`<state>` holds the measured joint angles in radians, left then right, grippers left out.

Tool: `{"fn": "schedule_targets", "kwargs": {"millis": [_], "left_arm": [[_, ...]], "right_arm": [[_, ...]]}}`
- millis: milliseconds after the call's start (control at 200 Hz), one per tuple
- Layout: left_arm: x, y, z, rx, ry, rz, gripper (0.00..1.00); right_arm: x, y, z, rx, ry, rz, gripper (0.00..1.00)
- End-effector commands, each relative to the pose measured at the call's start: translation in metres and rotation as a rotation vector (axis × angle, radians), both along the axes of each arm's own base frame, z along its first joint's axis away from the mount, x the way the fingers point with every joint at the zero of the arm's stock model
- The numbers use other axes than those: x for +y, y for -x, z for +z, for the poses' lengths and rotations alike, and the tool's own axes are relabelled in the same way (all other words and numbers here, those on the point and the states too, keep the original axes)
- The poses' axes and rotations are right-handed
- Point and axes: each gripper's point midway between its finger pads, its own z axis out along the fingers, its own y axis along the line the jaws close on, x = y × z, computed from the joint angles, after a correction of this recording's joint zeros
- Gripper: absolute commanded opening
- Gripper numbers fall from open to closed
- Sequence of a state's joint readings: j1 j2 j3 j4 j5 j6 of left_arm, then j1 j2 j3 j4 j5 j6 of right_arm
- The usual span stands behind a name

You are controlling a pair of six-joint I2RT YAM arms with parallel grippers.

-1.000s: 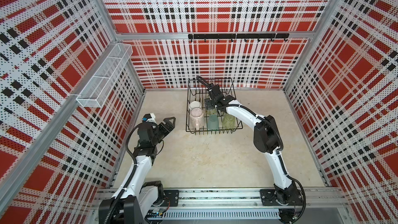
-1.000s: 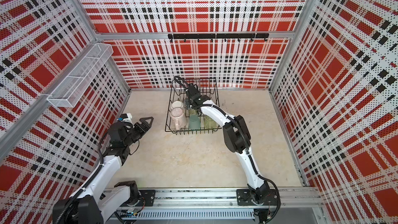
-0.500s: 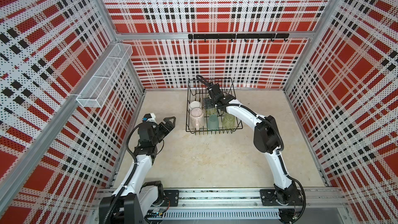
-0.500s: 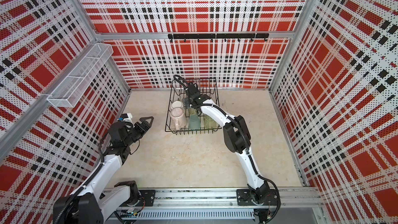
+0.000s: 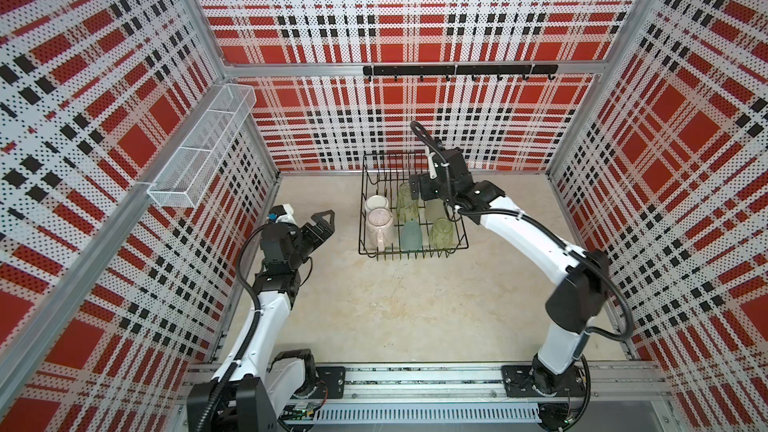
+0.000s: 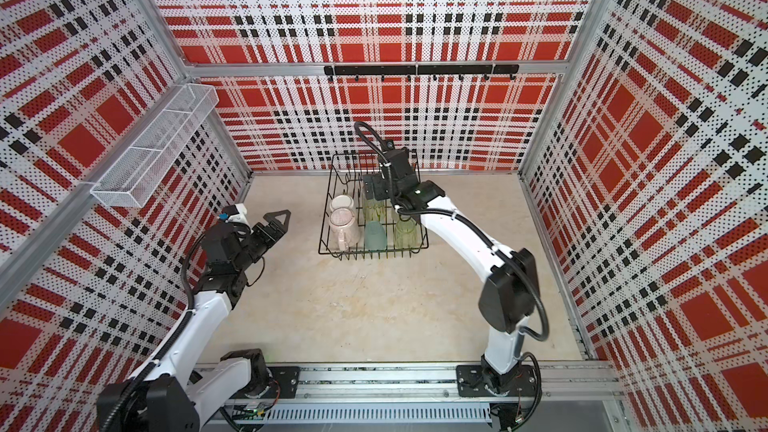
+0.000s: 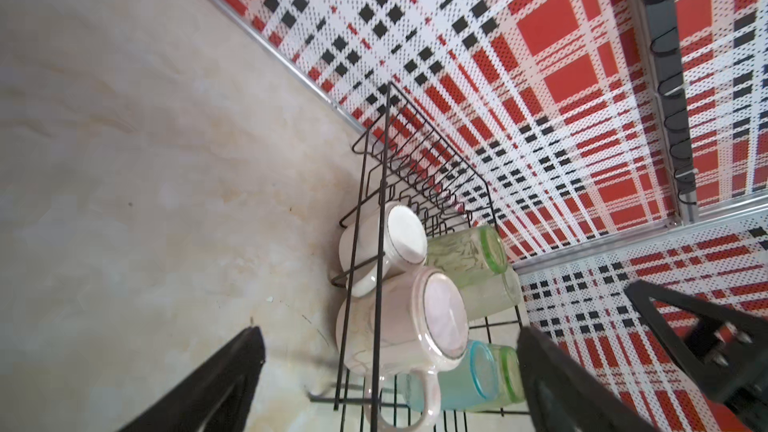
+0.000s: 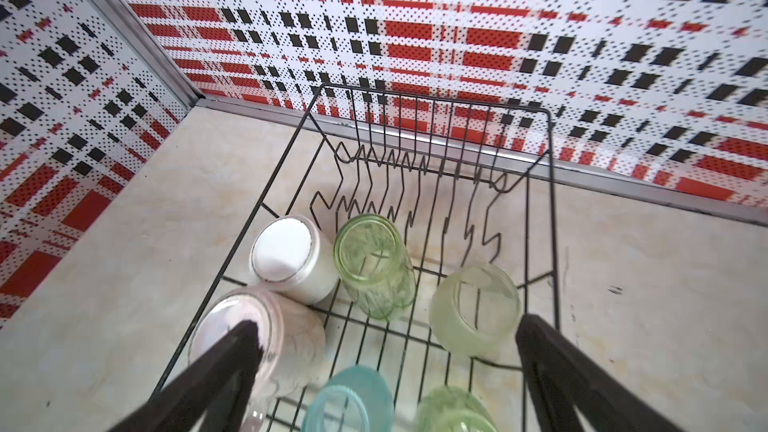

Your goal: Load the cups into the dish rack

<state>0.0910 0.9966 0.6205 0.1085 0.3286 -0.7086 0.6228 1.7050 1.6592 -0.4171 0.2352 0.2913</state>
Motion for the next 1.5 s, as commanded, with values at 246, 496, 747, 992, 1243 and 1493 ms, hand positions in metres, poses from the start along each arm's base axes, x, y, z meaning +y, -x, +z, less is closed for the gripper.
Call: {"fn": "schedule_targets", "kwargs": {"millis": [246, 496, 747, 992, 1243, 1493], "left_arm": [[0.024, -0.008, 0.034, -0.110, -0.489, 0.259, 0.98], [0.033, 0.019, 0.015, -0.293, -0.618, 0.378, 0.98], [0.053, 0.003, -0.025, -0.184, -0.680, 0.396, 0.98], [0.048, -0.005, -0.062, -0.145, -0.738, 0.300, 0.98], [0.049, -0.015, -0.087, -0.124, -0.702, 0.234, 0.98], [0.052, -0.020, -0.077, -0.190, -0.741, 0.311, 0.98]], "right_arm": [[-0.169, 0.052, -0.007, -0.289, -0.176, -0.173, 1.00], [-0.243, 0.071, -0.078, -0.313, 0.000, -0.317, 1.00], [-0.274, 0.072, -0.136, -0.341, 0.071, -0.478, 1.00], [-0.291, 0.065, -0.174, -0.380, 0.072, -0.506, 1.00], [-0.296, 0.066, -0.184, -0.357, 0.044, -0.515, 1.00], [-0.295, 0.063, -0.184, -0.359, 0.051, -0.511, 1.00]]}}
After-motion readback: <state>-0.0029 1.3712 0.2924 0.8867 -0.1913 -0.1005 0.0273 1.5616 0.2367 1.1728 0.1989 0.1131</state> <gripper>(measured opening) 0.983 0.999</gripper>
